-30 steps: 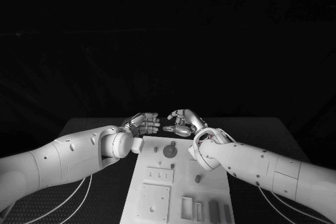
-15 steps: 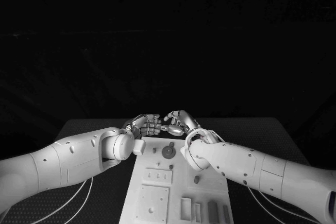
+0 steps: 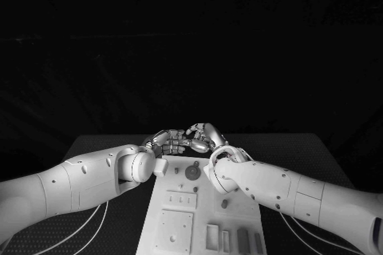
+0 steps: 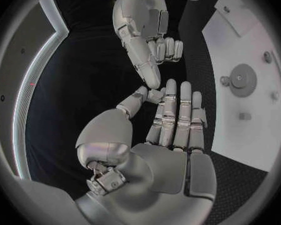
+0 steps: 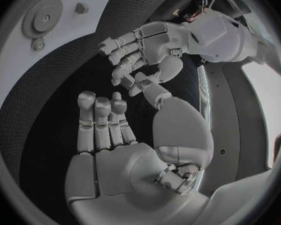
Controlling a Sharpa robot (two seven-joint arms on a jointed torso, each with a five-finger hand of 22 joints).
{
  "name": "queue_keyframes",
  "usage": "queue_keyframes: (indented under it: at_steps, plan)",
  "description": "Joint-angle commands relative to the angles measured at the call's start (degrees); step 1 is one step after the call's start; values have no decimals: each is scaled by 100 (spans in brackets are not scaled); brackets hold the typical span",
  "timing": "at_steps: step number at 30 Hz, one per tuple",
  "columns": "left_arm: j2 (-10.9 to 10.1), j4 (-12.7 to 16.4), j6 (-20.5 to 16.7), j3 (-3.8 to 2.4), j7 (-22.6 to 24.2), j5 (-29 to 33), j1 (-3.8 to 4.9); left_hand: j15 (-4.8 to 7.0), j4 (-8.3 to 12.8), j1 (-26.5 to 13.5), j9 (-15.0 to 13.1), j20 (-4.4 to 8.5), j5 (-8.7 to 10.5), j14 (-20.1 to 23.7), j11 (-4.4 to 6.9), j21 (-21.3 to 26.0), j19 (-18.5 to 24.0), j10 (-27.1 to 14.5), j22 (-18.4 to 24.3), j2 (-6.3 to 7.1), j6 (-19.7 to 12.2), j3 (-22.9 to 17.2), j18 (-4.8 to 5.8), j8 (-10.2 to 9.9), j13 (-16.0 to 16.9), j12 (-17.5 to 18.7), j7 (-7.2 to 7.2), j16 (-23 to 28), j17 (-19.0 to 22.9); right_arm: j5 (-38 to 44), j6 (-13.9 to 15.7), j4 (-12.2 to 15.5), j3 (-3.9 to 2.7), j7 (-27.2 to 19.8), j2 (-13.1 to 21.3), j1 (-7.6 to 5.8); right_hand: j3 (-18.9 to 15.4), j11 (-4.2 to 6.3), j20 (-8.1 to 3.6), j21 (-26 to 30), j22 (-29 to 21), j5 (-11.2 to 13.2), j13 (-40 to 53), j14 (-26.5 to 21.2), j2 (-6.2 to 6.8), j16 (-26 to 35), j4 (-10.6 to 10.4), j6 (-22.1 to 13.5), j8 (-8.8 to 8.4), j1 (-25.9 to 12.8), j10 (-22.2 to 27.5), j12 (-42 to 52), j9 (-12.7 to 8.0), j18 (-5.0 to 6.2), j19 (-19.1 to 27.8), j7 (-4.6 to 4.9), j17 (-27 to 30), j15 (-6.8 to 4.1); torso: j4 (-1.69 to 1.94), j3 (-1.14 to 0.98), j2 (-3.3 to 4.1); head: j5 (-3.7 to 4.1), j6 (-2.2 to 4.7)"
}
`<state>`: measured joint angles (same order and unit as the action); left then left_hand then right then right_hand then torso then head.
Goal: Assemble the parts on the task board
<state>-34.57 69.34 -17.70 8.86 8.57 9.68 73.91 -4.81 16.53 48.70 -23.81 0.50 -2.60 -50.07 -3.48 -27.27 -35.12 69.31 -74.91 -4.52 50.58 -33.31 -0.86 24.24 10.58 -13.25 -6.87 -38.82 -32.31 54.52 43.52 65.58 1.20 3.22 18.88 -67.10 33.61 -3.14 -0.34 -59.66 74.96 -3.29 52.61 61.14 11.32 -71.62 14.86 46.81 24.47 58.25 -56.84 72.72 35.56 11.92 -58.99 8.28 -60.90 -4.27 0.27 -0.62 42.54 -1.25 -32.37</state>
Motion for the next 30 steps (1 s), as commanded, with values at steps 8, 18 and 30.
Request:
queue_keyframes:
  at_steps: [8, 18, 30]
  plan:
    - [26, 61, 41, -6, 44, 28, 3, -10, 7, 63, 4, 6, -20, 41, -12, -4, -23, 41, -100, 17, 47, 19, 86, -2, -17, 59, -7, 52, 25, -180, -21, -52, -1, -192, -66, 1, 62, 474, -65, -66, 84, 38, 35, 291, -17, -45, 17, 1375, 73, 55, 380, 74, 60, 308, -120, -420, -24, -273, -6, 7, 0, 18, -3]
    - [27, 108, 64, -6, 42, 17, 3, -15, 6, 70, 8, 2, -20, 46, -15, -2, -20, 37, -100, 21, 42, 21, 86, -8, -22, 70, -8, 61, 32, -156, -92, -131, 0, -161, -148, 4, 94, 515, -79, -77, 76, 42, 90, 292, -37, -32, 59, 1440, 153, 46, 323, 146, 149, 308, -122, -465, -27, -302, -1, 5, 0, 12, -23]
    - [3, 163, 89, -6, 28, 6, 3, -18, 8, 81, 12, 0, -20, 48, -17, 1, -17, 35, -100, 23, 38, 20, 86, -12, -25, 79, -9, 67, 37, -156, -33, -118, 1, -193, -168, 5, 198, 565, -111, -128, 81, 50, 118, 353, -133, -66, 88, 1511, 221, 102, 249, 185, 223, 308, -174, -520, -43, -342, -10, 3, 0, -9, -64]
